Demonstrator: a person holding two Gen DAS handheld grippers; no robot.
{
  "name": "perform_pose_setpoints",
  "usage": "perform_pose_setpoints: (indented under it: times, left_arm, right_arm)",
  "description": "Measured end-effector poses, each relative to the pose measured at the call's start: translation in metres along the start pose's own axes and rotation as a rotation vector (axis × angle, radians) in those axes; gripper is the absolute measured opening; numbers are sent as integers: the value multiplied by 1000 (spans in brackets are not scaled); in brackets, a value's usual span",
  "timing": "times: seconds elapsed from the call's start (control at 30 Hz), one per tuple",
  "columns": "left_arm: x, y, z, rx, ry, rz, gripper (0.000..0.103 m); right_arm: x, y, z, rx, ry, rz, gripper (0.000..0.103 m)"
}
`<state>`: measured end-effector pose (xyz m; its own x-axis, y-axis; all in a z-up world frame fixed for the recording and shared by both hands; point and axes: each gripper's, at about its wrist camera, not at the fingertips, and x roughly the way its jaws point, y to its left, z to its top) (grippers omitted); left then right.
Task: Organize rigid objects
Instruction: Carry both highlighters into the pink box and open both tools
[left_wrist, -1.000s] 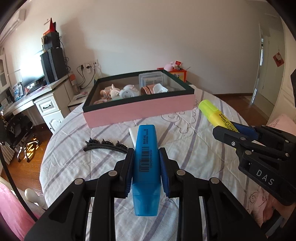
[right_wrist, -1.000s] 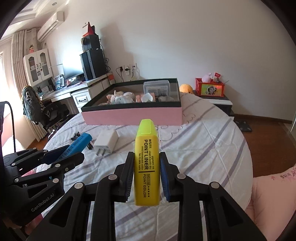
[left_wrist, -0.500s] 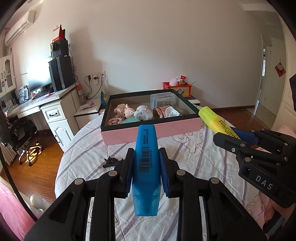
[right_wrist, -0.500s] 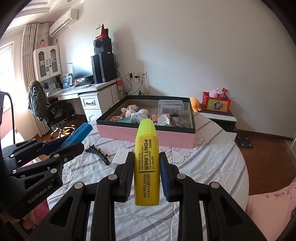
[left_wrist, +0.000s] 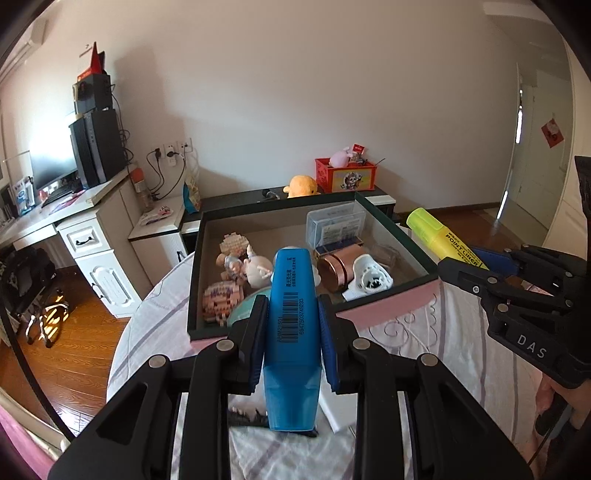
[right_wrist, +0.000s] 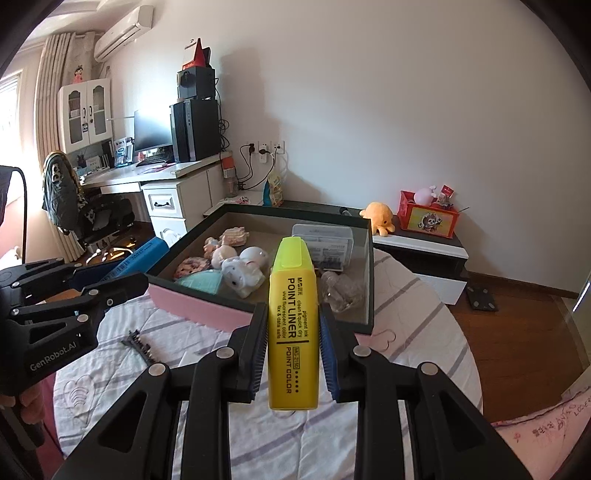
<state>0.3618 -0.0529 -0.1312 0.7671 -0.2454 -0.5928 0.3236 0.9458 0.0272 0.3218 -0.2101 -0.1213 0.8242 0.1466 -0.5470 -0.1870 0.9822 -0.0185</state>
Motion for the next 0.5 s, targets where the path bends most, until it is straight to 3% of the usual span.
perform_pose_setpoints:
  times: [0.2,0.43,0.5]
  left_arm:
    - [76,13,45,2,106,-18,26]
    - [153,16,64,-3,242,-43,26]
    - [169,15,66,13,260,-3,26]
  right_arm:
    - [70,-18,30,-4,107,-29,27]
    - [133,-35,37,-4,230,-36,27]
    - [147,-37,37,-4,258,-42,27]
